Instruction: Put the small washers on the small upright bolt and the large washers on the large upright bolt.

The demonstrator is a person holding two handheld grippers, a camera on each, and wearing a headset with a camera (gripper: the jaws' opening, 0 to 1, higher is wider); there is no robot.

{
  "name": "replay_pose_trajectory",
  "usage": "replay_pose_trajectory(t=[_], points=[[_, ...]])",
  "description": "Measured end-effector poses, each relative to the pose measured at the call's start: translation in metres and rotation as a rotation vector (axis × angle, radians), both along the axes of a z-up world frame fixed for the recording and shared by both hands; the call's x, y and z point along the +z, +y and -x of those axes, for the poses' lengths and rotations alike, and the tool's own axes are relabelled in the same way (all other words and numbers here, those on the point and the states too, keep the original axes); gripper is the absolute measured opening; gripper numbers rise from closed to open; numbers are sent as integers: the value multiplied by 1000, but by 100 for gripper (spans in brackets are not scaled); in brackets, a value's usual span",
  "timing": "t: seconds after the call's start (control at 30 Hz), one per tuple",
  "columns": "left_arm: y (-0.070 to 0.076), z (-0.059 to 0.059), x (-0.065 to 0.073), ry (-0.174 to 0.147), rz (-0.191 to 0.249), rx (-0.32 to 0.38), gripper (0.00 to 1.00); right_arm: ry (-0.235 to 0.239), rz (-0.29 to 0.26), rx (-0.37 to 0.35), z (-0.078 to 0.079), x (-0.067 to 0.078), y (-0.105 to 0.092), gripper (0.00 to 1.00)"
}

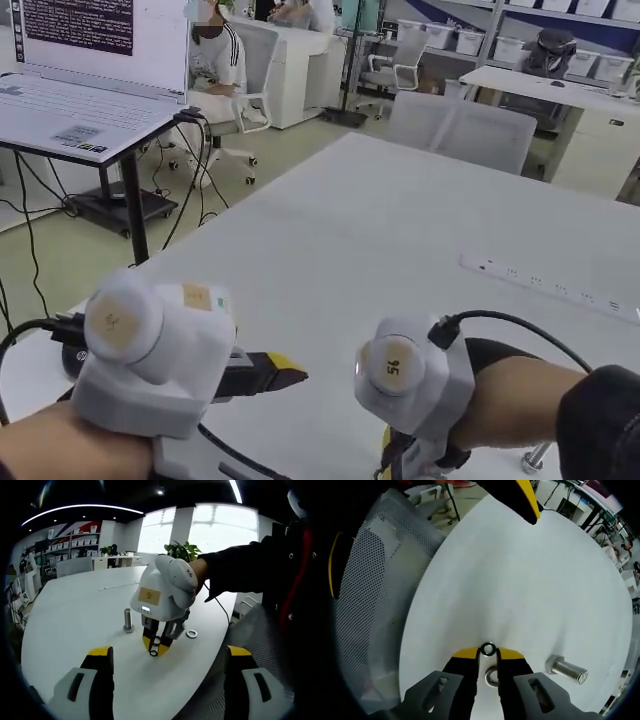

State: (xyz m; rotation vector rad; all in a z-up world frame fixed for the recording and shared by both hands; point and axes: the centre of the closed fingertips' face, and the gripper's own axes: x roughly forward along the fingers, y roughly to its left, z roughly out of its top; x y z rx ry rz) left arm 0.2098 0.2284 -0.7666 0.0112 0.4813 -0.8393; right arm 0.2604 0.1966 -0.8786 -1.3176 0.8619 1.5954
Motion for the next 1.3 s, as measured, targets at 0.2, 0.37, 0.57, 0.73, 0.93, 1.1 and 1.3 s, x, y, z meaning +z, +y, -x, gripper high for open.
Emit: replay_pose_trajectory(t=[0.2,0.37,0.57,0.73,0.93,1.1,1.3], points=[[1,0,-1,1,1,4,92,2,1,0,-1,0,1,15],[2,-1,-1,3,-1,4,92,4,-4,-3,-1,0,0,15],[1,-2,-2,7,-5,1,92,7,3,-13,-1,-1,-4,14],[-1,-3,-2,7,-9,-6,92,18,-4,-29,2,4,-9,14],[-4,-4,-3,10,-15,-20,91,16,-15,-50,2,9,-17,14],[-6,-6,-2,9,-18,-28,92,14,-21,-73,1,13,-28,14],[-11,-8,-2,8,-21,-46,92,17,-41,-116,-1,21,-42,14]])
